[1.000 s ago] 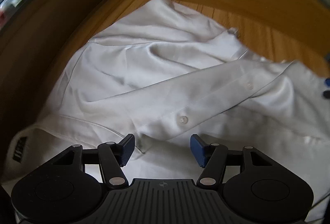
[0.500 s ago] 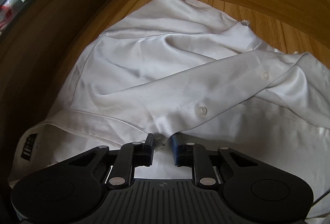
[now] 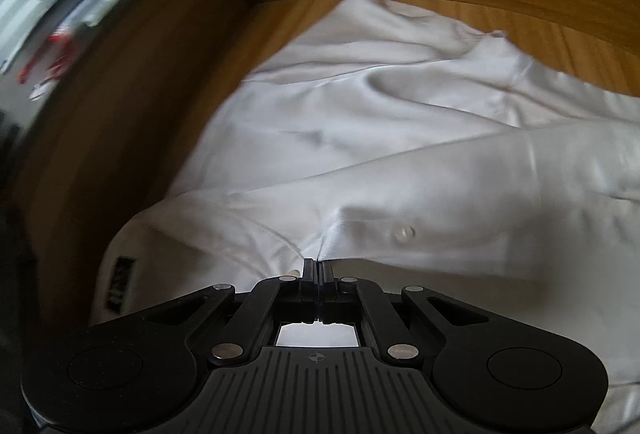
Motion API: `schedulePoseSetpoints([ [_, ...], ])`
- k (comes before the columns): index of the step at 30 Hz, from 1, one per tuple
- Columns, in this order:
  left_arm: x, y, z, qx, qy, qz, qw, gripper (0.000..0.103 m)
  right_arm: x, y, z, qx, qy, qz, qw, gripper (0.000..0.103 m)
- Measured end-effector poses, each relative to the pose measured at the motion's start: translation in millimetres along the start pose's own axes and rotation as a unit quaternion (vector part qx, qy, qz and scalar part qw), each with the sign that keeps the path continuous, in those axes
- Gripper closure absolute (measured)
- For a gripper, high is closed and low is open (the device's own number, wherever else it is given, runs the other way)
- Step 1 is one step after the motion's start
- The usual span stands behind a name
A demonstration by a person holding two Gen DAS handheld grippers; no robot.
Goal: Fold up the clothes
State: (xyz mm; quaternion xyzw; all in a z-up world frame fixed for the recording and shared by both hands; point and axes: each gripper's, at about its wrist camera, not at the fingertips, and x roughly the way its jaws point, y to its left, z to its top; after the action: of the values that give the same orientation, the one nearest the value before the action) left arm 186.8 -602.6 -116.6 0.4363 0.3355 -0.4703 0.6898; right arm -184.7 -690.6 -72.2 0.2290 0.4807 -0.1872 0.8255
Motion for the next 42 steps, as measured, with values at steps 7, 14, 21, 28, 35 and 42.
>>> schedulePoseSetpoints([
  [7, -3, 28, -13, 0.007, 0.003, 0.033, 0.9994, 0.101, 5, 58, -22, -0.027, 0.037, 0.050, 0.998, 0.101],
  [14, -11, 41, -27, 0.002, 0.004, 0.037, 0.9993, 0.101, 20, 92, -33, -0.060, 0.054, 0.048, 0.996, 0.101],
  [21, -10, 43, -36, -0.011, 0.012, 0.038, 0.9991, 0.101, 25, 96, -33, -0.066, 0.059, 0.059, 0.994, 0.101],
  [28, -7, 48, -42, -0.022, 0.022, 0.040, 0.9987, 0.101, 36, 109, -34, -0.087, 0.080, 0.075, 0.990, 0.101],
  [35, -13, 51, -53, -0.048, 0.035, 0.015, 0.9981, 0.089, 24, 105, -39, -0.090, 0.066, 0.069, 0.991, 0.075],
  [42, -51, 50, -81, -0.087, 0.027, 0.001, 0.9958, 0.077, 4, 68, -32, -0.068, 0.039, 0.036, 0.996, 0.072],
])
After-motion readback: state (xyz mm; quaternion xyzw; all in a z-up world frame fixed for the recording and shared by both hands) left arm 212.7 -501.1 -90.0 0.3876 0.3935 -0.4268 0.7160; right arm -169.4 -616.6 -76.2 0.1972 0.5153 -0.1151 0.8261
